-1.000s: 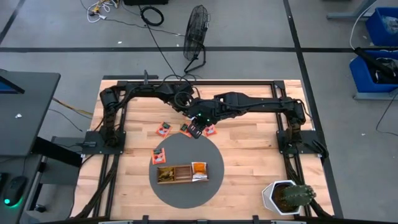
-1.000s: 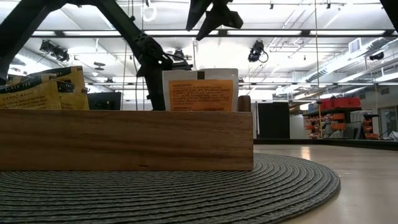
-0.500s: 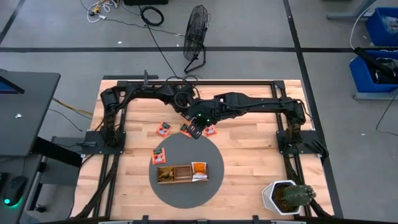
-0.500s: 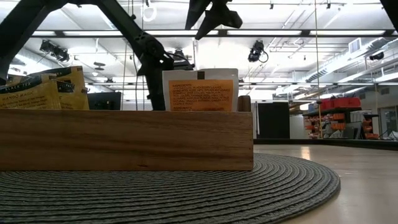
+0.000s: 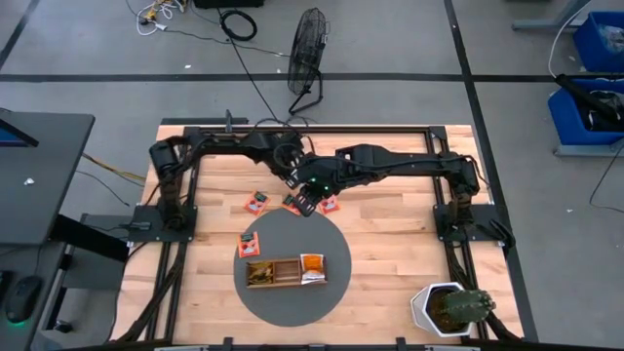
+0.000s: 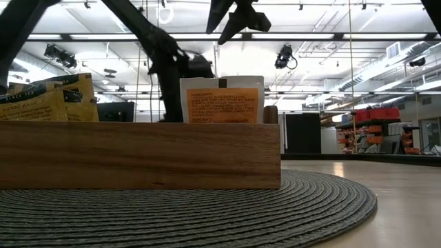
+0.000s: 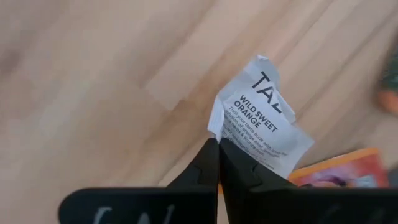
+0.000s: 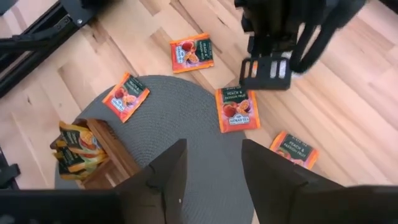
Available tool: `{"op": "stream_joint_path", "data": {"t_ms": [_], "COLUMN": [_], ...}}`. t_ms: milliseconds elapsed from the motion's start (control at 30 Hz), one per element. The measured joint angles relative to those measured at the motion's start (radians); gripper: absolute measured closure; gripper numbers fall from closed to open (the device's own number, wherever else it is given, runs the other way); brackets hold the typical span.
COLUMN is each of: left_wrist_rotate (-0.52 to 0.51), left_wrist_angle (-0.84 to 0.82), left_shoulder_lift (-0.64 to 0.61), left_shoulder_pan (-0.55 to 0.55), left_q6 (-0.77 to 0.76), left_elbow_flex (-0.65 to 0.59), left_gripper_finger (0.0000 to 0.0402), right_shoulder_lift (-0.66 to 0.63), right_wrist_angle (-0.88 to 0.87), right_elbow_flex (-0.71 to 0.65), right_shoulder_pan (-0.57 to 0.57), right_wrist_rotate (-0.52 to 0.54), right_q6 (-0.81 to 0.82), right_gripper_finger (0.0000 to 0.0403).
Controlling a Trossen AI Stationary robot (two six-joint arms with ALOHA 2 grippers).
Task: Pick & Place Tea
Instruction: Put the orange white tea bag into the right section of the wooden organizer
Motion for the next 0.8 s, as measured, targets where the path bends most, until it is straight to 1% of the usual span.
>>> {"op": "stream_joint_path", "data": {"t_ms": [233,367,533,667,800], "left_wrist_rotate": [-0.055,-0.1,-0.105,-0.107,-0.115], "left_wrist_angle": [0.005,0.003,0.012,0.028,0.037], "left_shoulder_lift": [-0.153,-0.255,-0.382,-0.47,-0.526], "left_shoulder_pan": [-0.009,-0.019,-0.029,-0.047,-0.076], "left_q6": [0.03,0.033,0.025,0.011,-0.009], "left_elbow_flex": [0.002,0.003,0.004,0.004,0.005], "left_gripper_finger": [0.0398,0.0398,0.0399,0.0399,0.0399], "right_shoulder_lift": [-0.044,-0.088,-0.131,-0.141,-0.14], "right_wrist_angle": [-0.008,-0.005,0.017,0.035,0.105], "right_elbow_flex": [0.0,0.0,0.0,0.0,0.0], "right_shoulder_pan": [-0.038,-0.072,-0.12,-0.165,-0.199], "right_wrist_rotate": [0.002,0.039,0.057,0.021,-0.04], "right_q6": [0.029,0.085,0.079,0.078,0.061], "right_gripper_finger": [0.0243,0.0243,0.0243,0.0243,0.0243]}}
